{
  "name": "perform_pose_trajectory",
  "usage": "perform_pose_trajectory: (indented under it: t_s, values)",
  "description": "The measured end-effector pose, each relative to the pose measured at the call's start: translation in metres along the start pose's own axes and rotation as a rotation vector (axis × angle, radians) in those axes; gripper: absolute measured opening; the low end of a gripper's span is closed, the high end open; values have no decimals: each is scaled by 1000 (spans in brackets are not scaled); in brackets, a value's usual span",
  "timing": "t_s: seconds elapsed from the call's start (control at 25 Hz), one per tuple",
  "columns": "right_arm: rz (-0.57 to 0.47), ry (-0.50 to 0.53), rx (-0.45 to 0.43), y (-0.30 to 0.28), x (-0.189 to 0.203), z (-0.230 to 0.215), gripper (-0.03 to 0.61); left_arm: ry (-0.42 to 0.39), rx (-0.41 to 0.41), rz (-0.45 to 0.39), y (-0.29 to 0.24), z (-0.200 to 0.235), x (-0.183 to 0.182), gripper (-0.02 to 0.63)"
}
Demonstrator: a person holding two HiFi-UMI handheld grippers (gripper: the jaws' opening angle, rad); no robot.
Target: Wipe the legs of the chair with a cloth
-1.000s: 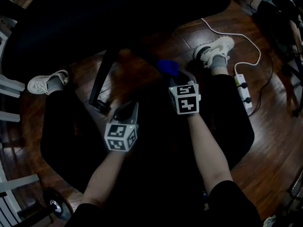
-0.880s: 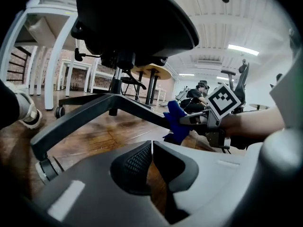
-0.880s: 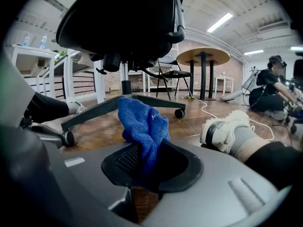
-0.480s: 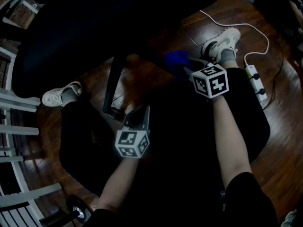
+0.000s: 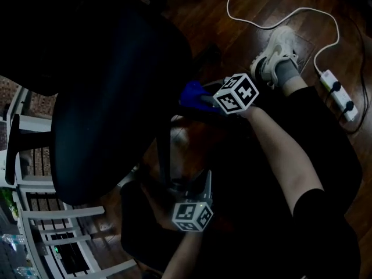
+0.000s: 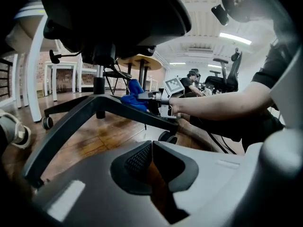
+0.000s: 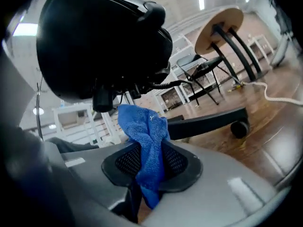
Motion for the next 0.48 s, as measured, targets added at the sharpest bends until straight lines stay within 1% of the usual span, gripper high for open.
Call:
perform_pose_trajectory:
  t_s: [0.08,0.12,0.2,0.28,0.4,0.48]
  values:
    - [25,-95,-93,-15,0,-2,110,17,-20,6,2,4,0,14]
    - [66,-114,-131,-21,2,-2,110,20,-29,9,4,7,1,14]
    - [182,-84,-173,-30,12,0,110,25,-41,14,8,12,5,14]
    - [257,-51,-206,-30,20,1,110,30,-45,17,9,15,8,14]
    - [300,-100,-273,-18,26,0,110,25,-41,22,6,14,12,14]
    - [324,-120,-290,-8,30,0,109,18,-31,19,3,12,13,14]
Point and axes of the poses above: the fingertips, and each gripper's own axes: y backward along the fingers, z to its left, x out of its underside, the point moved 7 cm from there along y, backward along the fingers, and after that the axes turned 9 degrees about x, right-handed, at the moved point
